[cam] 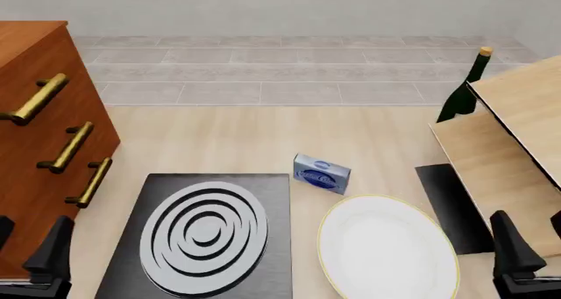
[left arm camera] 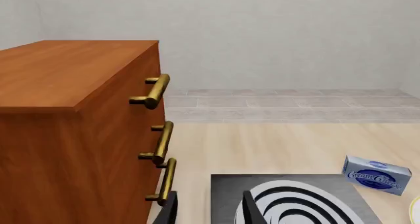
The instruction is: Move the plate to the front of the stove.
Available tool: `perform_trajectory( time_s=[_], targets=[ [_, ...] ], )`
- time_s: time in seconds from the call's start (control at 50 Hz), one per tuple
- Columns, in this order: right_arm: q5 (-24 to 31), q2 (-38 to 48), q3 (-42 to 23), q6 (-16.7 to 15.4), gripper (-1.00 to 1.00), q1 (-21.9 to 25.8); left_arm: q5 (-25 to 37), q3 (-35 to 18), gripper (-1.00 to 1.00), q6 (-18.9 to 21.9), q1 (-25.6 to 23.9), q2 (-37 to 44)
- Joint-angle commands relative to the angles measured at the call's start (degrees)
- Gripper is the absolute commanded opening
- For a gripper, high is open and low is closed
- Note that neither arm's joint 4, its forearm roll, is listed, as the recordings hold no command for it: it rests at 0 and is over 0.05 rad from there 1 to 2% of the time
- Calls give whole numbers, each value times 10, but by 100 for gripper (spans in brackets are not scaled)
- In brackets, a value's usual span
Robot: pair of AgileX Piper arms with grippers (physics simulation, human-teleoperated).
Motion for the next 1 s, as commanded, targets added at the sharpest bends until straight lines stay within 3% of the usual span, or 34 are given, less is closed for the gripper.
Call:
perform_trajectory(
  time_s=[0.02, 0.06, 0.08, 0.38, 0.74, 1.0],
  targets=[
    [72, -16, -25, -69, 100, 56, 1, -2, 100, 1, 0, 1],
    [84, -16, -34, -86, 100, 55, 1, -2, 100, 0, 0, 2],
    [102, -16, -43, -110, 100, 55, 1, -2, 100, -1, 0, 3],
    [216, -16, -110, -212, 100, 75, -2, 0, 100, -1, 0, 4],
    [366, -16, -185, -362, 100, 102, -1, 0, 100, 0, 0, 1],
    [451, -16, -212, -418, 100, 117, 0, -2, 100, 0, 0, 2]
  ],
)
